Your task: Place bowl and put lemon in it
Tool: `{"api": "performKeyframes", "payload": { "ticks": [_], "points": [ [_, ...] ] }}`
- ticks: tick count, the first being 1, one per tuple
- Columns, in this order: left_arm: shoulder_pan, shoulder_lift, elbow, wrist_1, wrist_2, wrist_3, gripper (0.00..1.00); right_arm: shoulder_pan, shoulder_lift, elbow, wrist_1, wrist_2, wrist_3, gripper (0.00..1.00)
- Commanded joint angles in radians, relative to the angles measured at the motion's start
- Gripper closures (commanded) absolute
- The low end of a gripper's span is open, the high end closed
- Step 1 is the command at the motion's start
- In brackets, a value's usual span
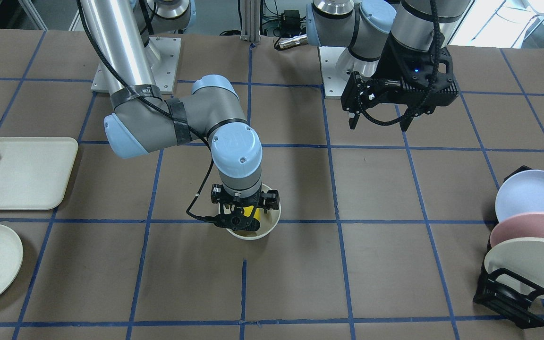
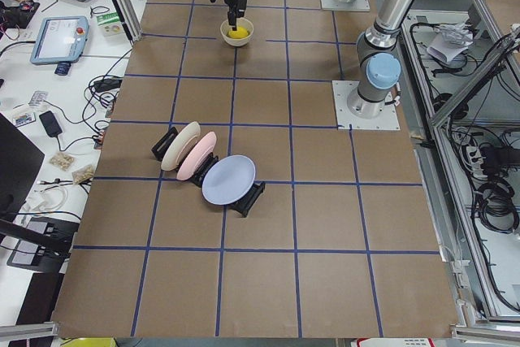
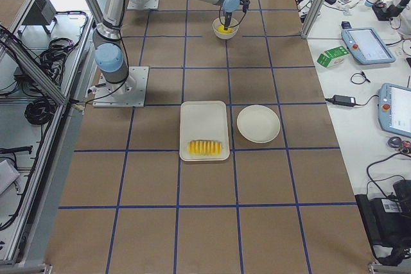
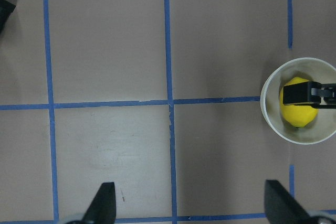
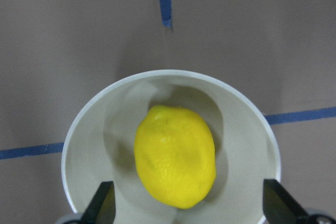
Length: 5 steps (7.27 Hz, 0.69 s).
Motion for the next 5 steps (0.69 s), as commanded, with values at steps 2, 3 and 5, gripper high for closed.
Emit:
{"api": "performKeyframes", "payload": {
  "ticks": [2, 3, 5],
  "points": [
    [-0.002, 0.001, 0.003, 0.003, -0.002, 0.0, 0.0, -0.121, -0.178, -0.006, 0.081, -0.065, -0.173, 0.0],
    [0.003, 0.001, 0.003, 0.003, -0.002, 0.002, 0.0, -0.193, -0.244, 0.0, 0.127, -0.074, -0.197, 0.0],
    [0.001, 0.001, 0.001, 0.003, -0.002, 0.002, 0.0, -0.344, -0.318, 0.003, 0.202, -0.064, -0.244, 0.0]
  ]
}}
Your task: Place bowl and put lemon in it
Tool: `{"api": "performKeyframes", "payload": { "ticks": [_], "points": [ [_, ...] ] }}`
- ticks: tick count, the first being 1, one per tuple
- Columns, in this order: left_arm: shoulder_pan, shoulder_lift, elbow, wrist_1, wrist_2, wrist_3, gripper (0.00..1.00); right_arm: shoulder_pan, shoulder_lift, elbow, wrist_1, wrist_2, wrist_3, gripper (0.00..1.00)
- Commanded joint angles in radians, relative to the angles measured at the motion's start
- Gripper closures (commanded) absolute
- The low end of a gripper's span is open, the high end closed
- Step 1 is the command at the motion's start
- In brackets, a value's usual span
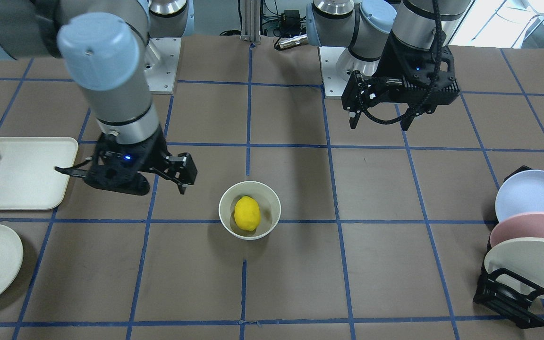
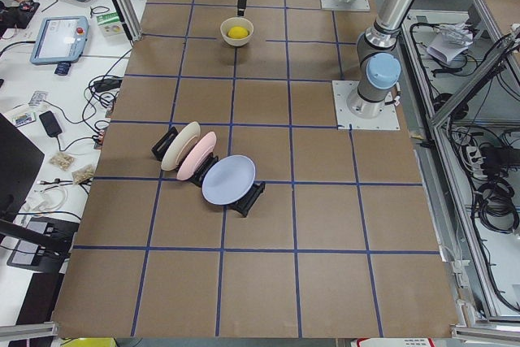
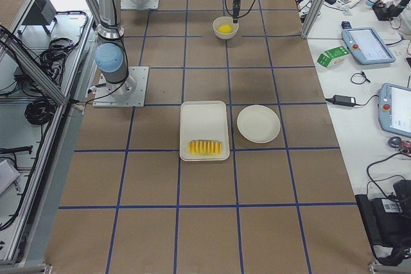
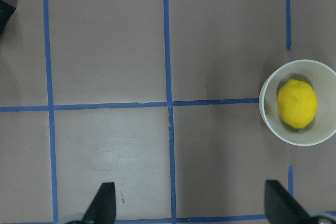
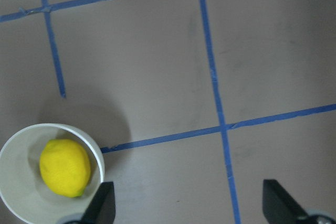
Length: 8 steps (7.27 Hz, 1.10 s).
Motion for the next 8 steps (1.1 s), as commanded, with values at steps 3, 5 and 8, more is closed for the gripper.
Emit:
{"api": "performKeyframes", "payload": {
  "ticks": [3, 5, 8],
  "points": [
    [-0.003, -0.005, -0.002, 0.001, 0.001, 0.0, 0.0, -0.104, -0.157, 0.009, 0.187, 0.0, -0.072, 0.0],
    [-0.003, -0.001, -0.002, -0.001, 0.007, 0.0, 0.0, -0.091, -0.175, 0.009, 0.227, 0.007, -0.096, 0.0],
    [-0.003, 0.001, -0.002, -0.001, 0.007, 0.0, 0.0, -0.091, -0.174, 0.011, 0.227, 0.008, -0.147, 0.0]
  ]
}}
